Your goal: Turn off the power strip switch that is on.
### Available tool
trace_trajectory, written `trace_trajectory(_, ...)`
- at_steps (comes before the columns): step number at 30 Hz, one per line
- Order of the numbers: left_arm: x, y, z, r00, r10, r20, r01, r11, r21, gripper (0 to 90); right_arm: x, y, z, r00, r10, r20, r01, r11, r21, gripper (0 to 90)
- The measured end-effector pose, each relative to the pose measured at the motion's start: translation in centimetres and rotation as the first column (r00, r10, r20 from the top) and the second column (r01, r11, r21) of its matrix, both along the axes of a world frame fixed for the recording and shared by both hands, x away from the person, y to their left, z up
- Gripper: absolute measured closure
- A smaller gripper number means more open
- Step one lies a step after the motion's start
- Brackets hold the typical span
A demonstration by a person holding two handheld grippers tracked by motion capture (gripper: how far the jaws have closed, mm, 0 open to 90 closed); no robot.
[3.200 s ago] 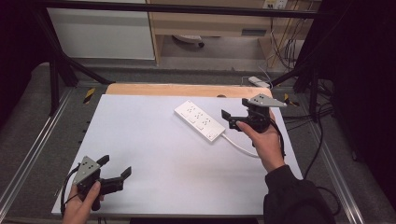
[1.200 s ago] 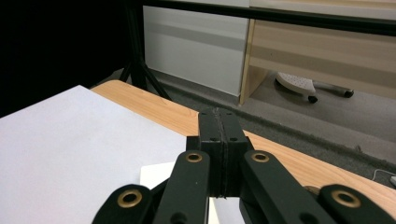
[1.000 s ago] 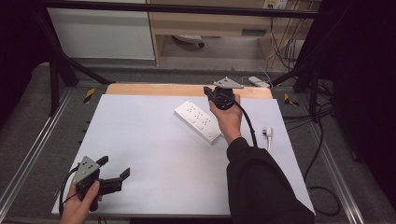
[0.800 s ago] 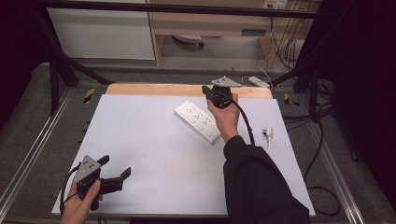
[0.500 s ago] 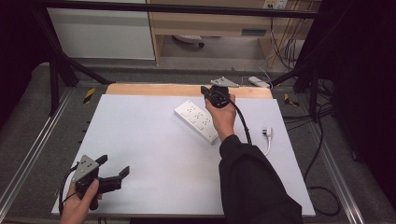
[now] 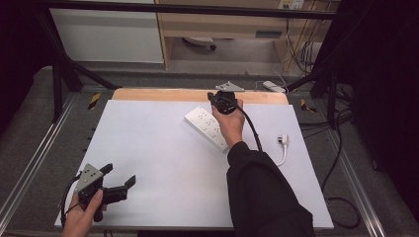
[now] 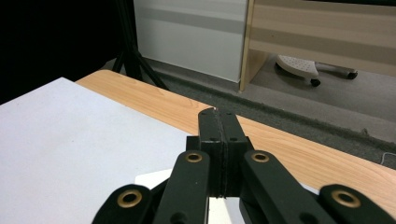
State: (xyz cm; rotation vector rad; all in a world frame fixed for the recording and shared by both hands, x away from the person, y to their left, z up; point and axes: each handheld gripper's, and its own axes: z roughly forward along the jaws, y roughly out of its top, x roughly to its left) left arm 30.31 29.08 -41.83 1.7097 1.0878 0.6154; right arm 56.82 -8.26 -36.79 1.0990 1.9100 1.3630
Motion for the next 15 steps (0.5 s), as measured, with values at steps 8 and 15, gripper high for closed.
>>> trace_trajectory(8,0.05,0.0,0.03,1.0,0.001,0.003,-0.001,1.0,0.001,4.7,0.12,0.66,-0.15,0.9998,0.015,-0.012,-0.015,1.0,-0.018,90.0)
trace_trajectory(15,0.05,0.03,0.1,1.0,-0.003,0.009,0.003,1.0,-0.005,4.8,0.11,1.12,-0.43,0.9995,0.018,-0.027,-0.019,0.999,-0.029,90.0)
